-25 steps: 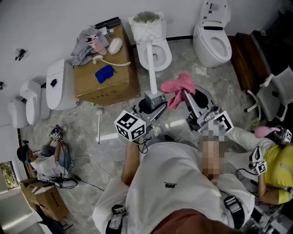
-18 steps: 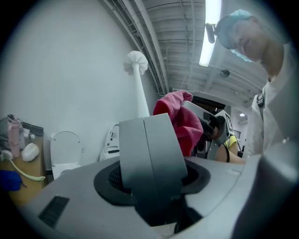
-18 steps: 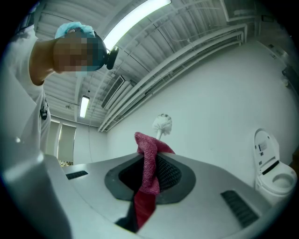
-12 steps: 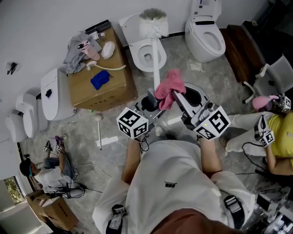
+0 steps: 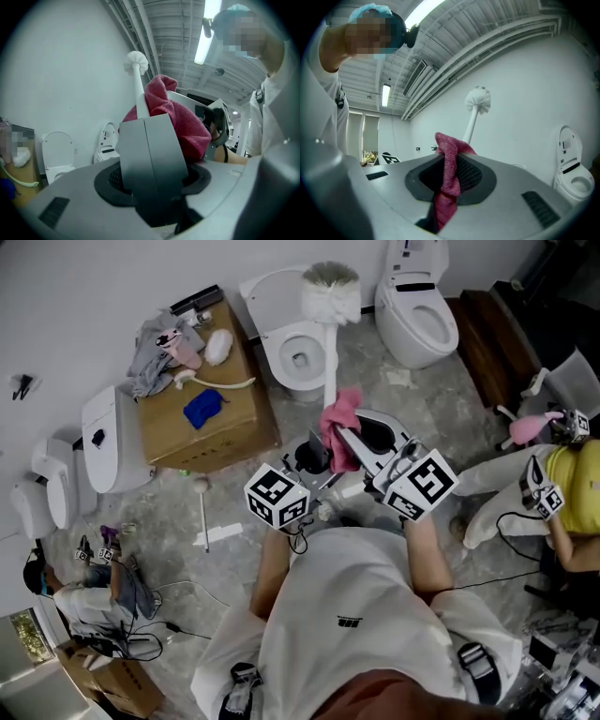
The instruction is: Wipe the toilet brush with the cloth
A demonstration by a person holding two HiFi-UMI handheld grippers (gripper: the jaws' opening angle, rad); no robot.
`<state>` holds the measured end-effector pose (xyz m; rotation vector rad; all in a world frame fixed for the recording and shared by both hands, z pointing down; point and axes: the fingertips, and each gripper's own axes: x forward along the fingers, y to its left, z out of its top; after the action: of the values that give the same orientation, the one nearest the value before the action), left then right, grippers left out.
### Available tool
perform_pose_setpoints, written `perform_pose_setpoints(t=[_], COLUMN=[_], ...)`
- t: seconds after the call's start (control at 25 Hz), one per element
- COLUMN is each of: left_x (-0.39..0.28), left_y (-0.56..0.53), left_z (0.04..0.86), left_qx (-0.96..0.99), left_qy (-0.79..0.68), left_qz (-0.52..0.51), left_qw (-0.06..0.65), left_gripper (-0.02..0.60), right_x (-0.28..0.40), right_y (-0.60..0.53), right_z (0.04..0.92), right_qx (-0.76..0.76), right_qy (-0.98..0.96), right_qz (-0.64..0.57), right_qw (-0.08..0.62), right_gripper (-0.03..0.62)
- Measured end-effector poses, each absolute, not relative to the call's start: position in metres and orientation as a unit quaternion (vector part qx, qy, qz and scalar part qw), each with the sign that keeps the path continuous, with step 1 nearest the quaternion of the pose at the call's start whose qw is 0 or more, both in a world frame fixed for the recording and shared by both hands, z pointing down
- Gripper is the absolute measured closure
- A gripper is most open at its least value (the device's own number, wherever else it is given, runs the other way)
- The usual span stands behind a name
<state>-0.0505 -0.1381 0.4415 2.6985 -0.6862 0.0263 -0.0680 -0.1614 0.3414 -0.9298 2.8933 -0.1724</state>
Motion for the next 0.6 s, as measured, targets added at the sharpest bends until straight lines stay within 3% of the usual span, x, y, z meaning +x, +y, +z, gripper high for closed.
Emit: perform_pose_setpoints(t=[0.6], left_x=[-0.0402], left_y=[-0.1377], left_z=[0.4358], left_qx=[0.956], left_qy=[-0.235], left_qz=[0.009], left_qw=[0.178], left_gripper=[0.348], right_x=[-0.0614], right_y=[-0.1664], right_z=[0.3364], right_qx=[-0.320], right_qy=[0.944], right_qz=[-0.053], right_qw=[0.059], right_gripper=[0.563])
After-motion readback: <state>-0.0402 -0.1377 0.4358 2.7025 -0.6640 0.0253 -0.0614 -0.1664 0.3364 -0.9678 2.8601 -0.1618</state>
